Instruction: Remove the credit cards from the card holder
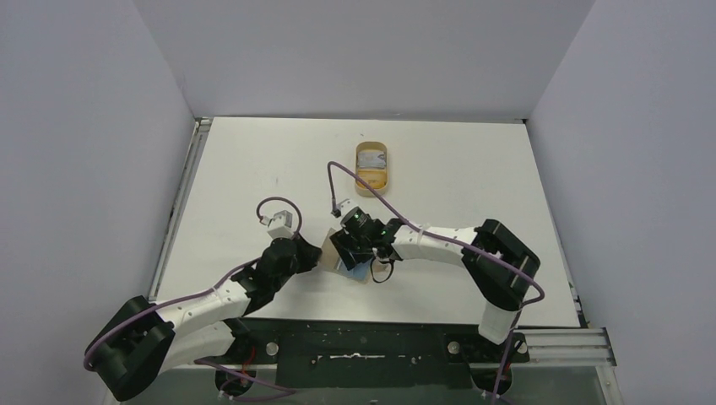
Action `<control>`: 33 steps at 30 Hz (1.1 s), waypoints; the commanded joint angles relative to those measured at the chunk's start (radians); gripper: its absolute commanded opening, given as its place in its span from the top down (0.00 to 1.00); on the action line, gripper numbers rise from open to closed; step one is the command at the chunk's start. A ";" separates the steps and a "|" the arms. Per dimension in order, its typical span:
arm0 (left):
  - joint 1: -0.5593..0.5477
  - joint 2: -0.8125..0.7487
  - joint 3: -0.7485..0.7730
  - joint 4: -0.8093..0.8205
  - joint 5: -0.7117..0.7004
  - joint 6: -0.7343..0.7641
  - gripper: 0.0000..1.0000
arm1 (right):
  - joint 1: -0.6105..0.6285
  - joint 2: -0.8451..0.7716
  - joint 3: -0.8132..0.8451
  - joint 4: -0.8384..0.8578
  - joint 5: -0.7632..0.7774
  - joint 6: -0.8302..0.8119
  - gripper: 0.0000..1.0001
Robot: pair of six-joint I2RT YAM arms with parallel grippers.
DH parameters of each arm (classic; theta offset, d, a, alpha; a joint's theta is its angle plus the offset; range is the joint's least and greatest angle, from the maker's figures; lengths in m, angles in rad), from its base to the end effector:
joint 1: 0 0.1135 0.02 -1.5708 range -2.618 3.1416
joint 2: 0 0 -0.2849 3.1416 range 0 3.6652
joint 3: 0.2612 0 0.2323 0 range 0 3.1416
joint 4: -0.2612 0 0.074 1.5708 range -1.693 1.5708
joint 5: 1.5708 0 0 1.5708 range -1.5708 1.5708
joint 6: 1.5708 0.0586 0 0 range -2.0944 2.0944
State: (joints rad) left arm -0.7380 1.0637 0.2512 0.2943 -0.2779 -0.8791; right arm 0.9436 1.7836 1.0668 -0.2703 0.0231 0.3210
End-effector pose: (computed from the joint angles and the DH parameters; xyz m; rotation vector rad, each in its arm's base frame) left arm 0.1534 -0.1178 0.1763 -0.3237 2.1189 -0.6914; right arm 0.2135 0.2922 0.1791 -0.7947 2.4996 0.4412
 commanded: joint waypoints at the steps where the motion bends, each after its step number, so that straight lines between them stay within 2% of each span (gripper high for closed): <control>1: 0.003 -0.029 0.016 0.009 -0.053 0.005 1.00 | 0.004 -0.115 -0.033 -0.084 0.082 -0.012 0.32; 13: 0.005 -0.039 0.013 -0.034 -0.100 -0.011 1.00 | 0.005 -0.274 -0.068 -0.257 0.204 0.006 0.29; 16: 0.005 -0.039 0.008 -0.046 -0.113 -0.021 1.00 | 0.003 -0.346 -0.077 -0.286 0.253 0.020 0.27; 19: 0.002 -0.031 0.005 -0.078 -0.156 -0.065 1.00 | -0.004 -0.415 -0.080 -0.275 0.264 0.032 0.18; 22: 0.001 -0.008 -0.008 -0.090 -0.189 -0.107 1.00 | -0.043 -0.483 -0.103 -0.202 0.205 0.051 0.01; 25: -0.001 0.019 -0.013 -0.091 -0.206 -0.142 1.00 | -0.138 -0.544 -0.160 -0.081 0.100 0.144 0.00; 28: -0.007 0.049 -0.019 -0.070 -0.216 -0.168 1.00 | -0.239 -0.575 -0.229 0.060 -0.105 0.205 0.00; 33: -0.010 0.114 -0.027 0.000 -0.198 -0.217 1.00 | -0.260 -0.485 -0.222 0.175 -0.259 0.286 0.00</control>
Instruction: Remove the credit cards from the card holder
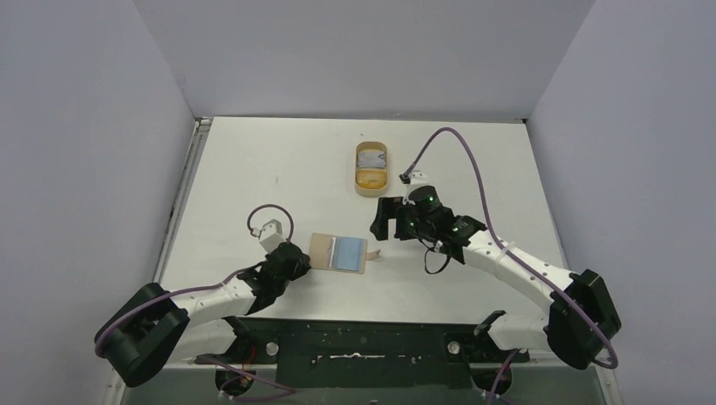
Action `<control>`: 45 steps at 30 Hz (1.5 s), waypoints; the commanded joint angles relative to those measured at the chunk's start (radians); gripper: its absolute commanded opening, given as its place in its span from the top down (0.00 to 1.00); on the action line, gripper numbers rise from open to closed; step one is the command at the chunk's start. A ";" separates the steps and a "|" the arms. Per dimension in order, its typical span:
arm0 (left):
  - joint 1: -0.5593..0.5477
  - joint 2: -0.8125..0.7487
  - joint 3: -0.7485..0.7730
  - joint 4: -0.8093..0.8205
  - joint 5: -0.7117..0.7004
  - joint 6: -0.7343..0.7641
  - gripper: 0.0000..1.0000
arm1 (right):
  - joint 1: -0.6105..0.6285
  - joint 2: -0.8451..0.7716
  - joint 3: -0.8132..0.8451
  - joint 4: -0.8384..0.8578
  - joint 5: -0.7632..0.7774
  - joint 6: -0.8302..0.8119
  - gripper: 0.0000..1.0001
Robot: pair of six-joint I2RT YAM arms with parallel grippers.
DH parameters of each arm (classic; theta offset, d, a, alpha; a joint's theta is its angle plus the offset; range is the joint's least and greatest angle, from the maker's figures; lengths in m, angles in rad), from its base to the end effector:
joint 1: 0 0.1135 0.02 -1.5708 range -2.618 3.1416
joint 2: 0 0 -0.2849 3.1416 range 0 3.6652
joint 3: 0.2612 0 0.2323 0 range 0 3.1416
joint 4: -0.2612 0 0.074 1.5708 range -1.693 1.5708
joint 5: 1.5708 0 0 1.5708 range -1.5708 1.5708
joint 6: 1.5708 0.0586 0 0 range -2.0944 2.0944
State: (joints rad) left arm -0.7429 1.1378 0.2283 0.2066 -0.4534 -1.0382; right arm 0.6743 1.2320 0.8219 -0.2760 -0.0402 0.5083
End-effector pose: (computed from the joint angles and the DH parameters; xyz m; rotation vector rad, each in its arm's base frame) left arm 0.1516 -0.1044 0.1499 -0.5612 2.1608 -0.4777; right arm 0.1998 0.1627 0.2638 -0.2167 2.3360 0.6586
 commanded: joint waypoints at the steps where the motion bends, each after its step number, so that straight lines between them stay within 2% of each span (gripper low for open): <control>1: -0.006 0.055 -0.006 0.108 -0.014 -0.062 1.00 | 0.016 0.098 0.025 0.214 -0.220 0.121 0.00; 7: -0.002 0.111 -0.020 0.217 0.031 -0.081 1.00 | 0.021 0.252 -0.057 0.598 -0.356 0.296 0.00; 13: -0.002 0.166 -0.002 0.223 0.045 -0.083 1.00 | -0.005 0.550 -0.049 1.032 -0.553 0.516 0.00; 18: -0.002 0.202 -0.004 0.232 0.044 -0.092 1.00 | 0.003 0.709 -0.051 1.243 -0.570 0.676 0.00; 22: -0.003 0.215 0.005 0.216 0.040 -0.087 1.00 | 0.021 0.712 -0.046 1.161 -0.545 0.647 0.00; 30: -0.004 0.267 0.028 0.205 0.039 -0.092 1.00 | 0.072 0.598 0.066 0.591 -0.407 0.441 0.00; 35: -0.004 0.280 0.028 0.207 0.038 -0.098 1.00 | 0.088 0.542 0.102 0.390 -0.325 0.380 0.00; 40: -0.003 0.286 0.026 0.205 0.036 -0.102 1.00 | 0.091 0.559 0.091 0.383 -0.312 0.387 0.00; 45: -0.003 0.297 0.029 0.213 0.044 -0.102 1.00 | 0.097 0.624 0.057 0.504 -0.310 0.451 0.00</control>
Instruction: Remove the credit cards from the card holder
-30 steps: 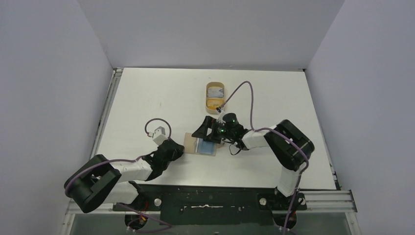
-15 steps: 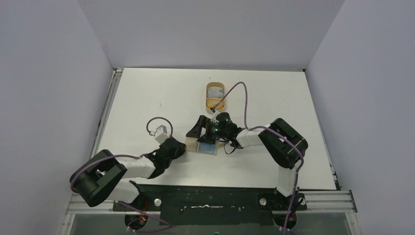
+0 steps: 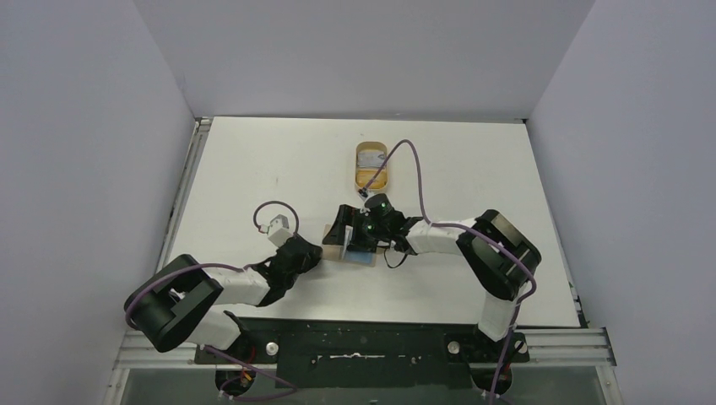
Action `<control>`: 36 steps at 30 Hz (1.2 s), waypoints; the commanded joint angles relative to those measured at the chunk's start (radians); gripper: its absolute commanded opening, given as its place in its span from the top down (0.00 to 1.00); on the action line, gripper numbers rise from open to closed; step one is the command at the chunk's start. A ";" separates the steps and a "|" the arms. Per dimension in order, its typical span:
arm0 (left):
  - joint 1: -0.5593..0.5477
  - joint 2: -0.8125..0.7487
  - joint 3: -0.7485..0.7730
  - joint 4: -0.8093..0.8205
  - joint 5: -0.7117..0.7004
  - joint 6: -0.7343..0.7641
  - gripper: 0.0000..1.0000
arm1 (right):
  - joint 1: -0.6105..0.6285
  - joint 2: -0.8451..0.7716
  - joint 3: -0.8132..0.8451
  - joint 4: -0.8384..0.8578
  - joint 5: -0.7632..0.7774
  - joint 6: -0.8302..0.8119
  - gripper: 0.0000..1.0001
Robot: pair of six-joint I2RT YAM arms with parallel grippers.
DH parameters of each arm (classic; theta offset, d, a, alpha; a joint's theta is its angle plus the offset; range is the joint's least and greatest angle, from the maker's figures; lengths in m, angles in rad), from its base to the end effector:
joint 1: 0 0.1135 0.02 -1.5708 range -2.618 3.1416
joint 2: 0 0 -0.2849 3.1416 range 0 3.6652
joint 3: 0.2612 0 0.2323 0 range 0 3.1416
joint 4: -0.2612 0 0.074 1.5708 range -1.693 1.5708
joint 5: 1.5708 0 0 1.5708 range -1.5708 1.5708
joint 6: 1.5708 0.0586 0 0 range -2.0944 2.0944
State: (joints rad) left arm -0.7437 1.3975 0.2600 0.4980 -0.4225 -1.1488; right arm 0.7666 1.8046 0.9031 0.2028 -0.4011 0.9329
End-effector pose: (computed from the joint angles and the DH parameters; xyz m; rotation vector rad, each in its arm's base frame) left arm 0.1795 -0.1325 0.1396 -0.6752 2.1086 -0.6213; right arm 0.2508 0.2733 0.1696 -0.0291 2.5811 1.2442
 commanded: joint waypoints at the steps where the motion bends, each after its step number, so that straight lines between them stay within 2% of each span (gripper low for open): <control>1: -0.002 0.041 -0.002 -0.075 0.016 0.009 1.00 | 0.004 0.064 -0.033 0.059 0.049 0.046 0.00; 4: -0.003 0.055 0.002 -0.073 0.023 0.011 1.00 | 0.011 0.093 -0.055 0.129 0.050 0.092 0.00; 14: -0.006 0.050 0.010 -0.102 0.011 0.020 1.00 | 0.024 0.093 -0.052 0.111 0.084 0.136 0.00; 26: -0.006 0.077 0.013 -0.084 0.021 0.023 1.00 | 0.028 0.112 -0.092 0.472 -0.030 0.254 0.00; 36: -0.006 0.081 0.013 -0.074 0.027 0.028 1.00 | 0.036 0.107 -0.077 0.595 -0.084 0.282 0.00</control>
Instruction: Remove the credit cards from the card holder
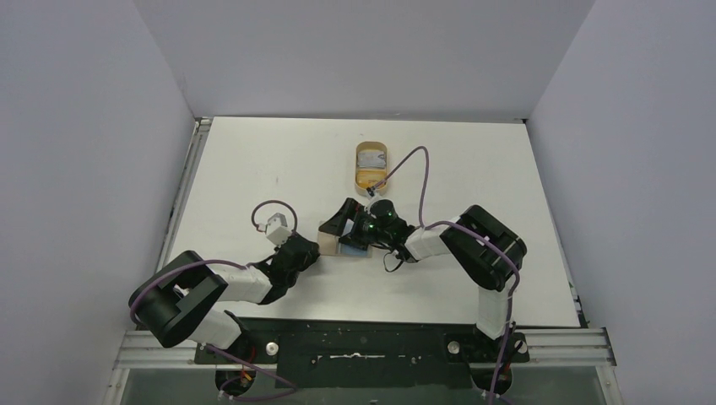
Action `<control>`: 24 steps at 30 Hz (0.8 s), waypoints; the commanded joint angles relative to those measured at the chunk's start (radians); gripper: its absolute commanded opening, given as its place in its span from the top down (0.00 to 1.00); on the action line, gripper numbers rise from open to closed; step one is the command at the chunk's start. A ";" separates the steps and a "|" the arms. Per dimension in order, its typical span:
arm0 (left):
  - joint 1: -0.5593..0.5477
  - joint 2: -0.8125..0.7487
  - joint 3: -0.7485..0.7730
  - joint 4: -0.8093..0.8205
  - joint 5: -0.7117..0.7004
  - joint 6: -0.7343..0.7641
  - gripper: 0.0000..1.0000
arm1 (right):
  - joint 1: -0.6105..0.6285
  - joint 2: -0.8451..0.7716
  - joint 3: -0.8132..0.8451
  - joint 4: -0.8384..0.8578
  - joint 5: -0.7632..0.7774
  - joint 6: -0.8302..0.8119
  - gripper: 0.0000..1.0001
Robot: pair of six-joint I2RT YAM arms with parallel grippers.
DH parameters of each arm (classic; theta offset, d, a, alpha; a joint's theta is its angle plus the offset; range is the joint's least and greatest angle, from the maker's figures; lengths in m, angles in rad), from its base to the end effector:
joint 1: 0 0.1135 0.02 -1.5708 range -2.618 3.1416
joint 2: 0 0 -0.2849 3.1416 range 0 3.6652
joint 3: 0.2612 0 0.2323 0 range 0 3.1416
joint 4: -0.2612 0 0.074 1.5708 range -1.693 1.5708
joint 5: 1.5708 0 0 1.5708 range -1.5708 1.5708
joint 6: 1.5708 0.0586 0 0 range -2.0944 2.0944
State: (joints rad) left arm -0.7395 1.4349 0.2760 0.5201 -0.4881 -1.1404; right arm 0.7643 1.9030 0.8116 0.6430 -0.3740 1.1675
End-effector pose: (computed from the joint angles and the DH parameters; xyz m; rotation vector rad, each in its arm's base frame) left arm 0.1864 -0.1328 0.1392 -0.6956 2.0643 -0.5604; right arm 0.2635 0.2822 0.1556 0.1981 2.3747 1.4782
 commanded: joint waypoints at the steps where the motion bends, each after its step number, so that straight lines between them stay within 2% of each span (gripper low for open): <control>1: -0.009 0.044 -0.002 -0.097 0.092 0.019 1.00 | 0.038 0.008 0.015 0.164 -0.113 0.050 0.00; 9: -0.007 0.045 -0.003 -0.095 0.095 0.021 1.00 | 0.041 -0.029 0.014 0.161 -0.110 0.009 0.00; 18: -0.007 0.038 -0.004 -0.094 0.094 0.021 1.00 | 0.067 -0.025 0.085 -0.082 -0.086 -0.095 0.00; 24: -0.007 0.034 -0.004 -0.094 0.095 0.023 1.00 | 0.085 0.019 0.099 -0.074 -0.120 -0.086 0.00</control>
State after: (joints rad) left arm -0.7380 1.4403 0.2760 0.5285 -0.4854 -1.1400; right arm 0.8032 1.9091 0.8680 0.5453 -0.4126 1.0851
